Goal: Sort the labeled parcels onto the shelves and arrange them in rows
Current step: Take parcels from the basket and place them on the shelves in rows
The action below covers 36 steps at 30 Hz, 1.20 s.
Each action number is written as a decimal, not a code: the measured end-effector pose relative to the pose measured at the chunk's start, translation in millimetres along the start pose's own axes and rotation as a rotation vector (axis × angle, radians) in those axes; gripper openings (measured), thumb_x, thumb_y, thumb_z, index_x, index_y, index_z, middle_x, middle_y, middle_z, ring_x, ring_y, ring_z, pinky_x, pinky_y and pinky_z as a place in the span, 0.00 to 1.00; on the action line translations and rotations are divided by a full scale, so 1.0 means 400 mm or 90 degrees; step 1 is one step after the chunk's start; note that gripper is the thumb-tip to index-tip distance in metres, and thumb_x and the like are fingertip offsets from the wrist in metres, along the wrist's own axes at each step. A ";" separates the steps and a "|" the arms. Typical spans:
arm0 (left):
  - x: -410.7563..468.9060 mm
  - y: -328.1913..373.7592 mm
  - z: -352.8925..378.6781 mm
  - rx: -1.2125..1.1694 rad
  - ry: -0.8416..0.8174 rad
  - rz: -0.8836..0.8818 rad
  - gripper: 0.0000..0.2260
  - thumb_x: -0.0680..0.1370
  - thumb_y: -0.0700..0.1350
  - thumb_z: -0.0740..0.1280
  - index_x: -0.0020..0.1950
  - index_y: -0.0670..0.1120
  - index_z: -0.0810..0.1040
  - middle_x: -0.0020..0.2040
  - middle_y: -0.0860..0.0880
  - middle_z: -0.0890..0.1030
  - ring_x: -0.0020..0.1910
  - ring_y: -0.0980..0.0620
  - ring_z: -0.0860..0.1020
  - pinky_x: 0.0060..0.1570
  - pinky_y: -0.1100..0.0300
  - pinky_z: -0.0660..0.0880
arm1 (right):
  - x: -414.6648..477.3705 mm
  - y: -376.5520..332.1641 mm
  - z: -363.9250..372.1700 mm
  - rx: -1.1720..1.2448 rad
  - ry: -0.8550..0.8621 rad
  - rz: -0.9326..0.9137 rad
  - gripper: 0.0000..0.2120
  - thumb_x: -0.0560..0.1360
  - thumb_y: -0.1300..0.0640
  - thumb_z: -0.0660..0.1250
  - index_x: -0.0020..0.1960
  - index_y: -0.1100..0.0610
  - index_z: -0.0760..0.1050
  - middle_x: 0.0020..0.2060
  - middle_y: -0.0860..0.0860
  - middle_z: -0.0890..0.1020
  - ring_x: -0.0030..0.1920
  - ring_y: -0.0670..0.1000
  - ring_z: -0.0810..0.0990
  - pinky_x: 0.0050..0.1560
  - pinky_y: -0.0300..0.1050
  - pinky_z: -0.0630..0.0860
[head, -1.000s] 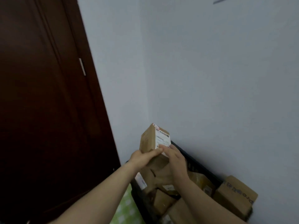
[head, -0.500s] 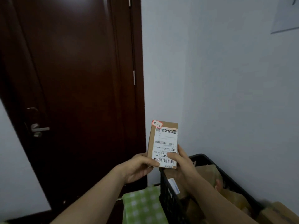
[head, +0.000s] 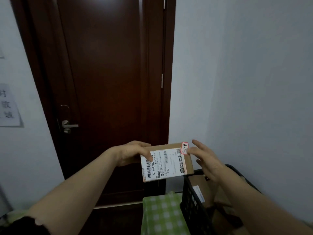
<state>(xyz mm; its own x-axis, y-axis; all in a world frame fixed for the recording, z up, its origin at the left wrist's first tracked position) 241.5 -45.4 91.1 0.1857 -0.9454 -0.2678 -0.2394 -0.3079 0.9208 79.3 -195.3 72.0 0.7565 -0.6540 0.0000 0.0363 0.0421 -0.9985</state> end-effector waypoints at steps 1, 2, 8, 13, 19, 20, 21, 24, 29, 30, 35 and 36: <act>-0.011 0.011 -0.001 0.040 -0.018 -0.009 0.26 0.62 0.42 0.73 0.59 0.39 0.74 0.56 0.41 0.82 0.59 0.45 0.79 0.59 0.56 0.71 | 0.000 -0.010 0.026 -0.061 -0.053 0.007 0.52 0.52 0.48 0.76 0.74 0.51 0.63 0.65 0.53 0.72 0.67 0.52 0.69 0.71 0.49 0.60; -0.020 0.024 0.002 0.080 -0.031 -0.019 0.28 0.62 0.42 0.73 0.61 0.41 0.73 0.56 0.42 0.81 0.60 0.45 0.78 0.61 0.56 0.70 | -0.001 -0.014 0.052 -0.117 -0.103 0.022 0.52 0.51 0.49 0.77 0.73 0.51 0.63 0.65 0.53 0.73 0.64 0.52 0.71 0.68 0.47 0.63; -0.060 0.089 -0.002 0.242 -0.037 -0.081 0.47 0.61 0.38 0.73 0.78 0.44 0.55 0.69 0.46 0.71 0.69 0.48 0.69 0.72 0.53 0.61 | -0.009 -0.018 0.140 -0.337 -0.273 0.103 0.54 0.54 0.55 0.78 0.75 0.52 0.59 0.68 0.55 0.70 0.63 0.51 0.74 0.63 0.43 0.73; -0.071 0.104 -0.080 0.043 0.261 0.034 0.47 0.68 0.35 0.74 0.79 0.50 0.49 0.77 0.48 0.57 0.69 0.50 0.65 0.64 0.56 0.69 | -0.003 -0.015 0.144 -0.202 -0.124 0.070 0.41 0.63 0.54 0.77 0.72 0.56 0.65 0.56 0.56 0.81 0.53 0.52 0.82 0.54 0.43 0.77; -0.053 -0.024 -0.043 -0.236 0.284 -0.018 0.36 0.69 0.46 0.74 0.75 0.47 0.64 0.71 0.46 0.71 0.72 0.45 0.65 0.73 0.43 0.54 | -0.007 -0.021 0.180 0.091 -0.045 0.089 0.10 0.72 0.58 0.70 0.51 0.61 0.79 0.42 0.55 0.85 0.42 0.50 0.81 0.45 0.44 0.78; -0.053 -0.024 -0.026 -0.229 0.245 -0.013 0.26 0.70 0.47 0.73 0.68 0.49 0.73 0.64 0.48 0.78 0.66 0.45 0.71 0.71 0.43 0.59 | -0.005 -0.018 0.190 0.108 -0.044 0.096 0.08 0.72 0.58 0.70 0.50 0.60 0.79 0.40 0.54 0.85 0.42 0.50 0.81 0.46 0.45 0.78; -0.057 -0.021 -0.012 -0.228 0.215 0.000 0.18 0.71 0.47 0.72 0.61 0.51 0.78 0.58 0.49 0.82 0.61 0.46 0.75 0.68 0.44 0.63 | -0.003 -0.015 0.198 0.122 -0.043 0.103 0.08 0.72 0.58 0.70 0.50 0.60 0.79 0.39 0.53 0.85 0.43 0.51 0.81 0.46 0.45 0.78; -0.065 -0.021 -0.023 -0.244 0.210 0.038 0.13 0.71 0.47 0.72 0.56 0.53 0.80 0.53 0.51 0.84 0.59 0.48 0.78 0.64 0.47 0.70 | -0.002 -0.012 0.215 0.148 -0.050 0.110 0.11 0.72 0.58 0.70 0.53 0.61 0.79 0.41 0.54 0.85 0.44 0.51 0.81 0.47 0.46 0.79; -0.069 -0.024 -0.046 -0.242 0.205 0.060 0.20 0.66 0.48 0.74 0.57 0.52 0.80 0.54 0.50 0.84 0.60 0.47 0.78 0.63 0.48 0.72 | -0.004 -0.021 0.235 0.135 -0.084 0.096 0.10 0.72 0.58 0.69 0.53 0.60 0.79 0.42 0.54 0.85 0.43 0.50 0.82 0.45 0.43 0.78; -0.071 -0.024 -0.048 -0.246 0.204 0.062 0.20 0.66 0.48 0.75 0.58 0.51 0.80 0.54 0.50 0.84 0.60 0.47 0.78 0.62 0.48 0.73 | -0.002 -0.020 0.238 0.131 -0.088 0.095 0.10 0.72 0.58 0.69 0.52 0.60 0.79 0.42 0.54 0.85 0.43 0.50 0.82 0.45 0.43 0.78; -0.080 -0.023 -0.052 -0.257 0.209 0.071 0.17 0.70 0.45 0.73 0.58 0.51 0.79 0.54 0.50 0.84 0.58 0.49 0.79 0.60 0.51 0.75 | -0.001 -0.019 0.244 0.119 -0.091 0.090 0.09 0.71 0.59 0.70 0.50 0.59 0.79 0.40 0.52 0.86 0.43 0.50 0.82 0.45 0.42 0.78; -0.082 -0.023 -0.053 -0.260 0.209 0.071 0.16 0.71 0.44 0.73 0.58 0.50 0.79 0.54 0.50 0.84 0.58 0.49 0.79 0.58 0.51 0.75 | 0.000 -0.020 0.246 0.110 -0.093 0.087 0.12 0.68 0.58 0.72 0.50 0.59 0.80 0.41 0.53 0.86 0.45 0.50 0.82 0.46 0.42 0.77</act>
<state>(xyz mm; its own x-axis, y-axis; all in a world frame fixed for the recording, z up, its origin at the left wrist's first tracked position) 257.6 -9.3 97.6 0.4841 -0.8668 -0.1198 0.1032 -0.0794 0.9915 143.2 -121.2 85.3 0.8480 -0.5176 -0.1137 0.0289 0.2593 -0.9654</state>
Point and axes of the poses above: each hand's wrist, its own x-axis towards the middle knuckle, its own z-axis out of the palm, y = z × x, the point moved 7 cm from there along x, towards the middle knuckle
